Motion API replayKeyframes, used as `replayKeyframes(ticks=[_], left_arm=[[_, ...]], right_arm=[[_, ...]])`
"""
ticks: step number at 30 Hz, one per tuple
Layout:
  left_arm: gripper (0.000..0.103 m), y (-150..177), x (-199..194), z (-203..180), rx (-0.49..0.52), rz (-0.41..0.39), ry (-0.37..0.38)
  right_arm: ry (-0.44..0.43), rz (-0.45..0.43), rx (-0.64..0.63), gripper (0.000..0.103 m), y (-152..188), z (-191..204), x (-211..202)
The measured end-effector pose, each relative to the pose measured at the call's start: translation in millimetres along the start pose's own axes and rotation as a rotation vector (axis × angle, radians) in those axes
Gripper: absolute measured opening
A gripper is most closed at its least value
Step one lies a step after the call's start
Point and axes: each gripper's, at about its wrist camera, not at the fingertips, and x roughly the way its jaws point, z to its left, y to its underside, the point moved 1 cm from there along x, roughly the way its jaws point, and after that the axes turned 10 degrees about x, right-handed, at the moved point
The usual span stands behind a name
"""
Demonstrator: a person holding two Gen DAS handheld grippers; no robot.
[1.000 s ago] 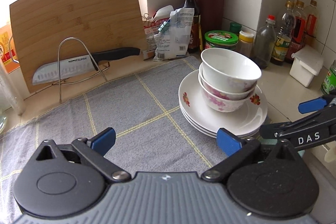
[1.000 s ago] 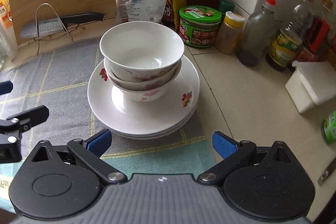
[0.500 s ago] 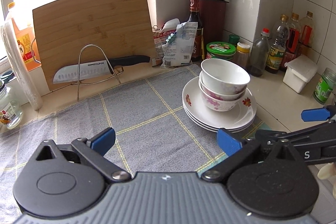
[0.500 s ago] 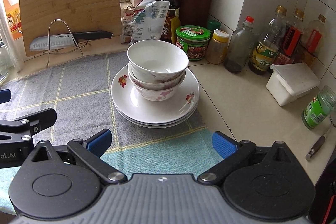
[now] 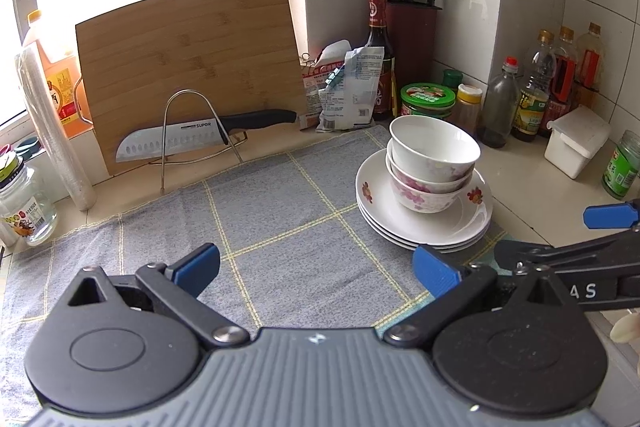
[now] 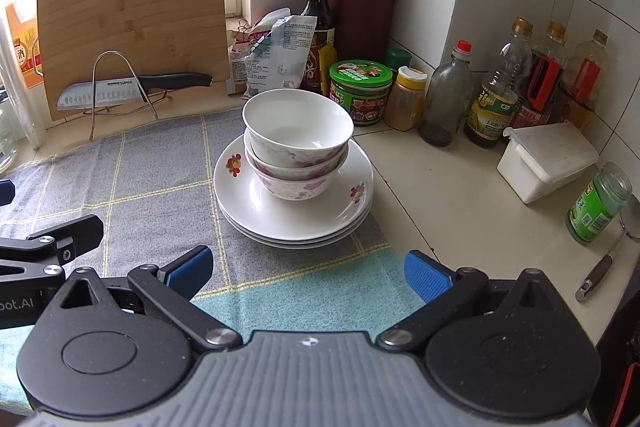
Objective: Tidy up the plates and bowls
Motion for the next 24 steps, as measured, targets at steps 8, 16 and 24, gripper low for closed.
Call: replayKeyframes(ticks=[8, 16, 24], left_arm=[[0.102, -2.1, -1.4, -1.0, -0.006, -0.001, -0.007], [0.102, -4.0, -1.7, -1.7, -0.008, 0.000, -0.012], [0.102, -5.9, -1.0, -2.8, -0.008, 0.001, -0.013]], right_arm=[[0.000, -0.006, 0.006, 0.103, -1.6, -1.8, -2.0], [0.002, -0.007, 0.005, 0.103, -2.9, -3.0, -2.1], [0.007, -0.008, 0.007, 0.103, -4.9, -4.3, -1.4]])
